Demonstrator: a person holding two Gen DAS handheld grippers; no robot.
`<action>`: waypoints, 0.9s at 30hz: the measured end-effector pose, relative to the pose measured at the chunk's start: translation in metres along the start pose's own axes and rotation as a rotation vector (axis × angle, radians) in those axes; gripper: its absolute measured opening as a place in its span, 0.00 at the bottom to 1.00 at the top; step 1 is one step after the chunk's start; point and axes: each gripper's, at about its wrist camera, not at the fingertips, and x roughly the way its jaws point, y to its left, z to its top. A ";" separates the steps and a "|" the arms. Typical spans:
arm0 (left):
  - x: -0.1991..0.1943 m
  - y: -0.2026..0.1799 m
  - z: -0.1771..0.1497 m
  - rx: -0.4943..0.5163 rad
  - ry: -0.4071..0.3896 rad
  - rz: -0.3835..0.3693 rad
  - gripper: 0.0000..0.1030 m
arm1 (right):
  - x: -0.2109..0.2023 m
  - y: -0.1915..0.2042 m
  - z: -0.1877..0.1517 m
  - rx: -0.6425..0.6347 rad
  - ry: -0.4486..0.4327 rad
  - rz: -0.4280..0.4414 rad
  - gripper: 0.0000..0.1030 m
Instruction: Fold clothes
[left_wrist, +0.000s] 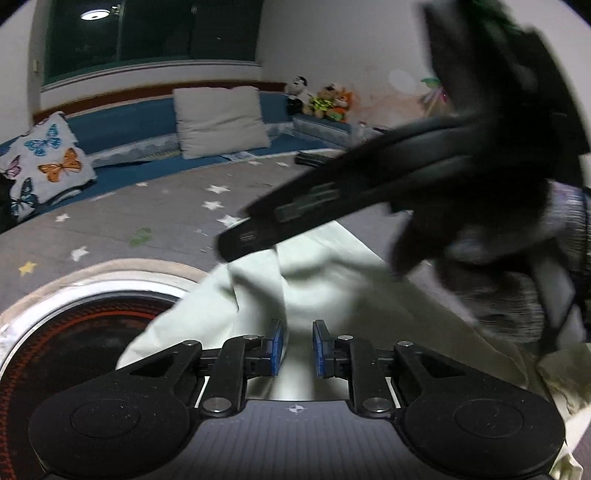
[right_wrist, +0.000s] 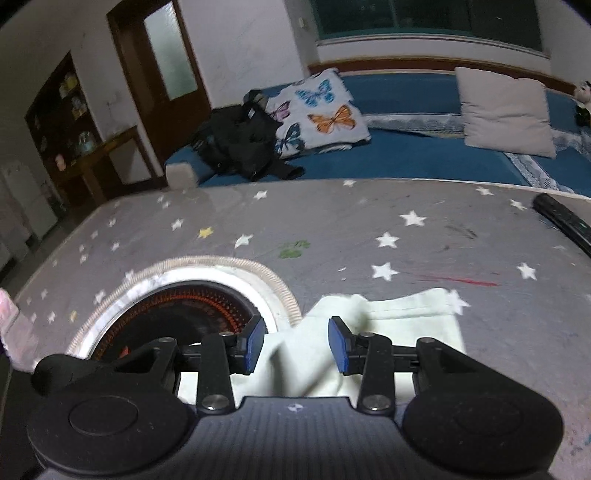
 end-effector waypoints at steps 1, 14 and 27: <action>-0.002 -0.002 -0.001 0.007 -0.001 -0.009 0.19 | 0.003 0.001 -0.002 -0.008 0.011 -0.010 0.35; -0.014 0.047 0.008 -0.025 -0.046 0.219 0.36 | 0.005 -0.025 -0.025 0.053 0.077 -0.008 0.31; -0.012 0.051 0.002 -0.069 -0.041 0.192 0.01 | -0.017 -0.036 -0.024 0.095 0.027 -0.007 0.31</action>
